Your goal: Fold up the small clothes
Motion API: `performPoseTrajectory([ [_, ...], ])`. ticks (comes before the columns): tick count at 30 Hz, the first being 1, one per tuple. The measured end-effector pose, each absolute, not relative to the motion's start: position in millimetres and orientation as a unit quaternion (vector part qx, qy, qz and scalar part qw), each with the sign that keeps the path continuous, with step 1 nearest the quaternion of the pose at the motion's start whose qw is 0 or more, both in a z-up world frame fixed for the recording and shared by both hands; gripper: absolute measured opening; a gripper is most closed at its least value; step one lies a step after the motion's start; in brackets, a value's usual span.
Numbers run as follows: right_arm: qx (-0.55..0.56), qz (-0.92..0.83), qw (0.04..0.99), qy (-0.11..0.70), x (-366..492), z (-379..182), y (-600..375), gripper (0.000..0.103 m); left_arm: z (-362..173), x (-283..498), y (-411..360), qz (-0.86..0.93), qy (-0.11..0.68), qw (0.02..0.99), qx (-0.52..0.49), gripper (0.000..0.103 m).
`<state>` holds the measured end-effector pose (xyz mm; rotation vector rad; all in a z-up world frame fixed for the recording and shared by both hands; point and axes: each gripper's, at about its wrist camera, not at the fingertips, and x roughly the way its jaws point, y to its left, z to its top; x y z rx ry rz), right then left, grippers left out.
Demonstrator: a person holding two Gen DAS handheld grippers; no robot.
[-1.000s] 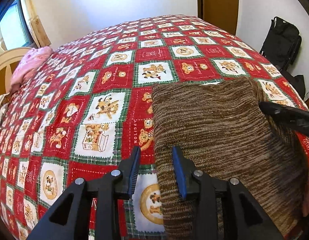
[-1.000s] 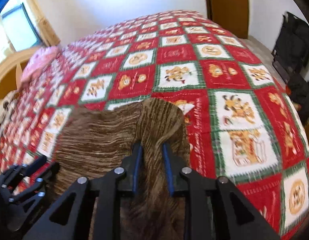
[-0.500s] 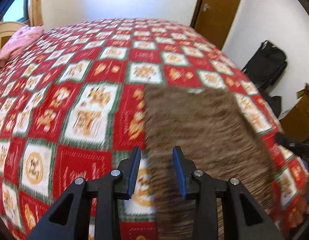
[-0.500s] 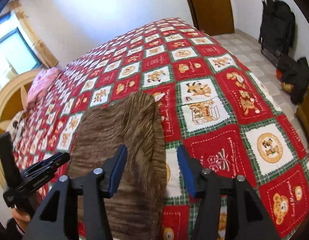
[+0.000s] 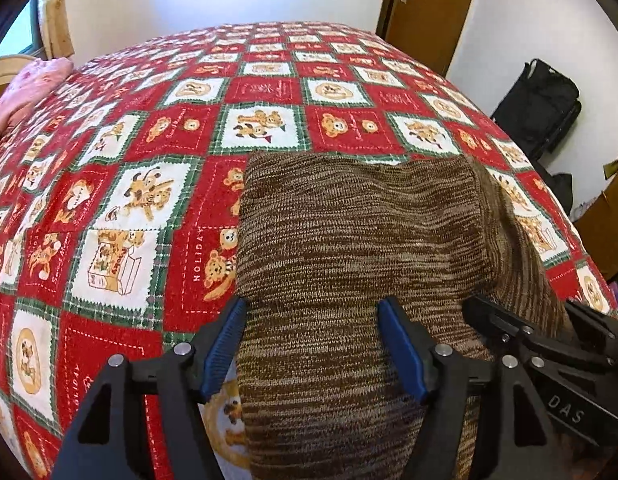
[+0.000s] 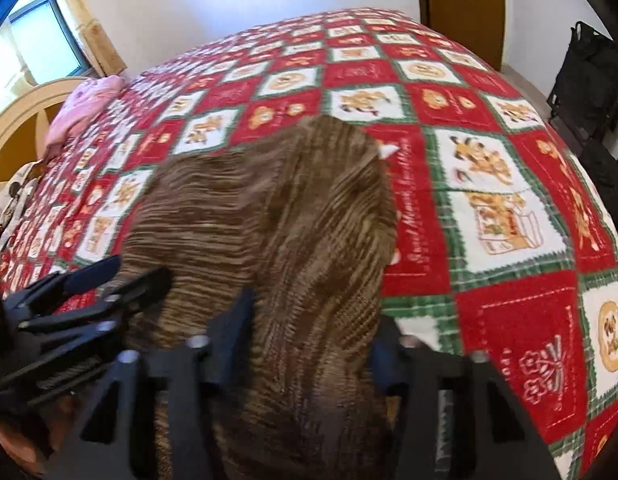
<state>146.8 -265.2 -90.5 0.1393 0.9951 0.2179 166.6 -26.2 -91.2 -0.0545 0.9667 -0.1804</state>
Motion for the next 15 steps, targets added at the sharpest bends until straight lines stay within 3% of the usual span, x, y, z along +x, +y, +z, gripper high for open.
performPoseTrajectory([
  [10, 0.117, 0.125, 0.868, 0.466, 146, -99, -278, 0.054, -92, 164, -25, -0.090, 0.450, 0.888, -0.025, 0.065],
  [15, 0.105, 0.116, 0.872, 0.463, 145, -99, -274, 0.051, -90, 163, -25, -0.085, 0.447, 0.890, -0.022, 0.051],
])
